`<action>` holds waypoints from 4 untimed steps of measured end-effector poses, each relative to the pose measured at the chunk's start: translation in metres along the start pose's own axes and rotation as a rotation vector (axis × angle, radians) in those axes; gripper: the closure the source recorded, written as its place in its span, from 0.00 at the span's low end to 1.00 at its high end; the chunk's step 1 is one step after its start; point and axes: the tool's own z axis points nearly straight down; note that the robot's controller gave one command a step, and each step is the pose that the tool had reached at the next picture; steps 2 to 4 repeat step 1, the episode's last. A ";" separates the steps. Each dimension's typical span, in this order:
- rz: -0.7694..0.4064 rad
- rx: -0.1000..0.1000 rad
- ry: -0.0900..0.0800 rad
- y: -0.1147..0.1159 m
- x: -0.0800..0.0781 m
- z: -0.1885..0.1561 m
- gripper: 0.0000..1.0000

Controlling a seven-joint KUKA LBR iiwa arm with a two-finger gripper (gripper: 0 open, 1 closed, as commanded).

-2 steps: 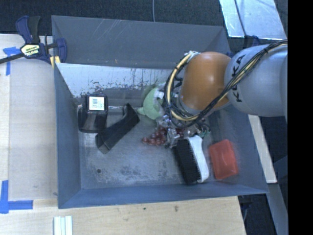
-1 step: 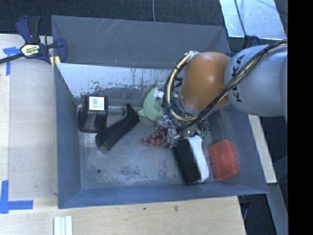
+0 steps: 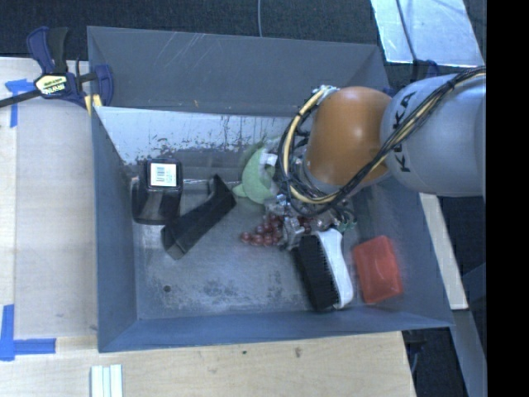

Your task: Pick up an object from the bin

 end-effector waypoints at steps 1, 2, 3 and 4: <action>0.000 -0.002 0.008 0.001 0.002 -0.019 1.00; 0.000 -0.002 0.008 0.001 0.002 -0.019 1.00; 0.000 -0.002 0.008 0.001 0.002 -0.019 1.00; 0.000 -0.002 0.008 0.001 0.002 -0.019 1.00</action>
Offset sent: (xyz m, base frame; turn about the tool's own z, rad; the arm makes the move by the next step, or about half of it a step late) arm 0.0001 -0.0001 0.0246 0.0000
